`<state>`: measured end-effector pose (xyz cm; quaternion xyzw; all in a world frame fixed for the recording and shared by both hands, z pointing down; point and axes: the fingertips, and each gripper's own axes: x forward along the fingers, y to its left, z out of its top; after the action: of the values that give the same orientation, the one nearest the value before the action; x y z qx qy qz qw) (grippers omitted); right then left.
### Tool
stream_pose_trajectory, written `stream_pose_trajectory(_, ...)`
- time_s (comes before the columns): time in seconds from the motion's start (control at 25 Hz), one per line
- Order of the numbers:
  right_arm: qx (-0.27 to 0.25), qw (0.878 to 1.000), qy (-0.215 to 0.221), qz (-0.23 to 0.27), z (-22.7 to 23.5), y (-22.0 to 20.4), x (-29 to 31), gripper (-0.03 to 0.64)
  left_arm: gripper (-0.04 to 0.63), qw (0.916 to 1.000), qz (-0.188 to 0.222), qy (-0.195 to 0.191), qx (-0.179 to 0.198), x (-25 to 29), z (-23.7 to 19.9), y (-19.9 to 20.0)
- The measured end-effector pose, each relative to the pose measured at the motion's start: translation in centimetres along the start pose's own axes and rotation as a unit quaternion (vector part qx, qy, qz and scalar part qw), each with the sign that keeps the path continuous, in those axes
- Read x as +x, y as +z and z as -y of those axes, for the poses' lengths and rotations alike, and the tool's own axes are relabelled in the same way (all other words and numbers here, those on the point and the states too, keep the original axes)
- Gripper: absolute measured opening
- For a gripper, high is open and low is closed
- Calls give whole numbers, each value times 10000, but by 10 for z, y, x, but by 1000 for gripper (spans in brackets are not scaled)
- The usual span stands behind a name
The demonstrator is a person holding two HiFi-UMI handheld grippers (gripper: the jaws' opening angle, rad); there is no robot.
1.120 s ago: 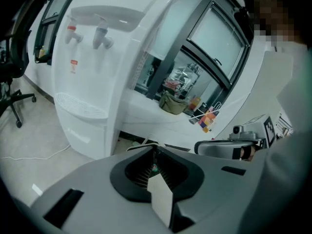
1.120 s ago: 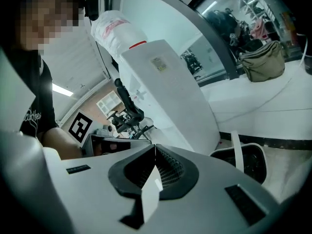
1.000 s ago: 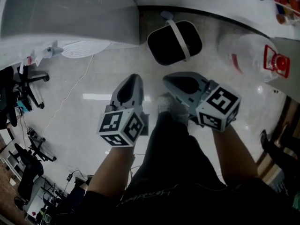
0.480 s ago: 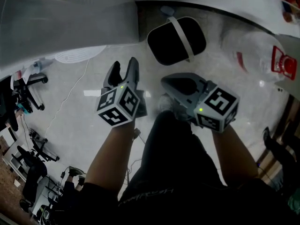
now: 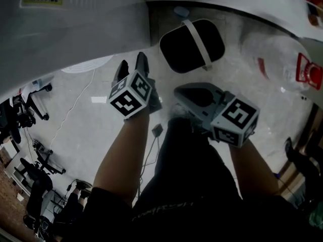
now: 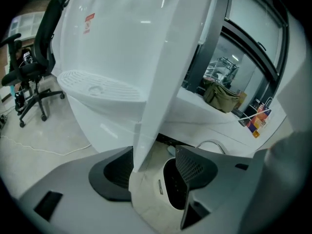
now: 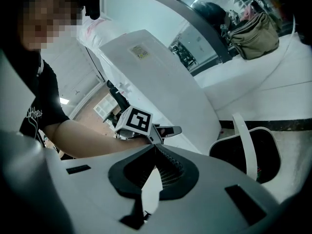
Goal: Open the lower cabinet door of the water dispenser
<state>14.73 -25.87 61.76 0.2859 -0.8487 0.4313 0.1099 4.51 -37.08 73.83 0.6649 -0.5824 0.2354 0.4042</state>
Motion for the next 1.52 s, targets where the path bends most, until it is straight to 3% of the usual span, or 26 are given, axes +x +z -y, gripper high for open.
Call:
stream_pose_trajectory(0.2, -178, 9998, 77, -56, -1, -3, 2, 14, 253, 9994, 59, 322, -61, 17, -10, 6)
stream_pose_trajectory(0.36, 36, 9998, 115, -134, -1, -11, 2, 14, 253, 9976, 104, 672, -106, 26, -21, 10)
stream_pose_trajectory(0.68, 138, 9998, 94, -102, -1, -9, 2, 14, 247, 9951, 209, 966, 60, 30, -29, 15)
stream_pose_trajectory(1.52, 101, 9998, 117, 107, 10, -10, -4, 14, 227, 9946, 251, 916, 421, 29, -30, 12)
